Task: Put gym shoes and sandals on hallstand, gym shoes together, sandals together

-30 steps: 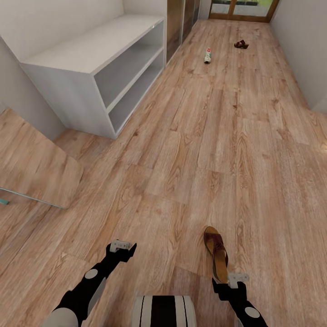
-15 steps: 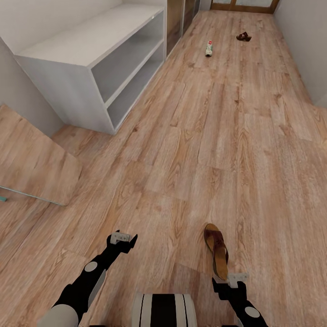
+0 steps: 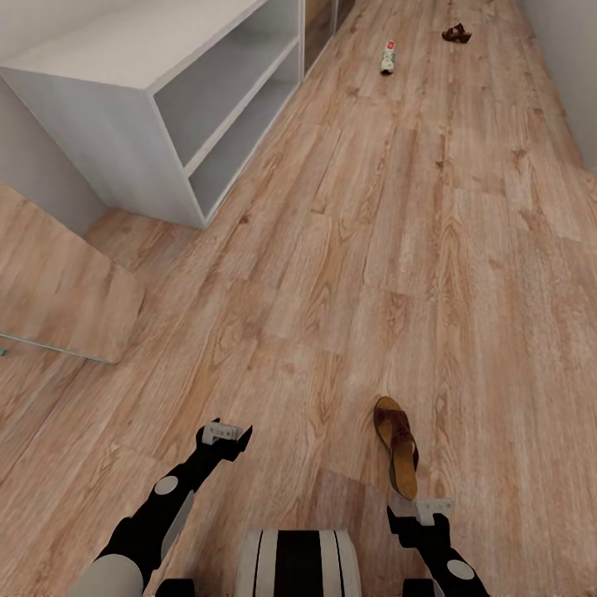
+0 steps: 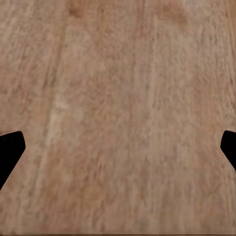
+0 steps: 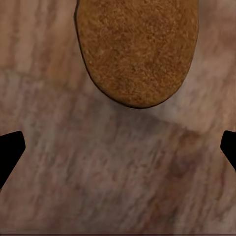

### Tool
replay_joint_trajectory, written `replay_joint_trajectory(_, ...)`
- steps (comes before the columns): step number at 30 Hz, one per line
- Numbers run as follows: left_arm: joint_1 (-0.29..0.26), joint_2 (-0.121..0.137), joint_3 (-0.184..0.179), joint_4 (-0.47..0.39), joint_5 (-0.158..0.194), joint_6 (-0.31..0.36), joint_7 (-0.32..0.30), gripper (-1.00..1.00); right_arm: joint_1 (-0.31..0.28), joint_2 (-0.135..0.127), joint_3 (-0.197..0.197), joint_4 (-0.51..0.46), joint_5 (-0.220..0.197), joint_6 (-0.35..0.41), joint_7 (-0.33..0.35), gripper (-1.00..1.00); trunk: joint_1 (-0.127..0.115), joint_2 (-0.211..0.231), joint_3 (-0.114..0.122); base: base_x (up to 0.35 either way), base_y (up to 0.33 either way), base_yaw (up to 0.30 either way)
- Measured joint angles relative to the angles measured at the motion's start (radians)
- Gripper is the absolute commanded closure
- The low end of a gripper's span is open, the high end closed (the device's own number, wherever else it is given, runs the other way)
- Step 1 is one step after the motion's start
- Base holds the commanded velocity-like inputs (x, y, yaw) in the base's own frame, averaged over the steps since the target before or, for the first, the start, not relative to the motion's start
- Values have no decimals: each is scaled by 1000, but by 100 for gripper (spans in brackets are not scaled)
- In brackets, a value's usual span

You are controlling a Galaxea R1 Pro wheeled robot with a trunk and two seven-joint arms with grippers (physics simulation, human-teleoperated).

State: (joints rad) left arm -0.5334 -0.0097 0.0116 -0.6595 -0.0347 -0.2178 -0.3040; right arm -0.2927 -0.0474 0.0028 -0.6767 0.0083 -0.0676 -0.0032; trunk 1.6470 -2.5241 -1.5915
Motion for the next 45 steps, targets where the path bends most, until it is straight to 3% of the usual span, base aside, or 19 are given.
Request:
replay_joint_trajectory(3, 0, 0, 0, 0, 0, 0, 0, -100, 0, 0, 0, 0, 0, 0, 0, -100, 1, -1, -12, 0, 0, 0)
replay_joint_trajectory(24, 2, -1, 3, -1, 0, -7, -1, -100, 0, 0, 0, 0, 0, 0, 0, -100, 1, -1, -12, 3, 0, 0)
replay_joint_trajectory(45, 3, -1, 3, -1, 0, -12, -2, -100, 0, 0, -1, 0, 0, 0, -1, -100, 1, -1, -12, 93, 0, 0)
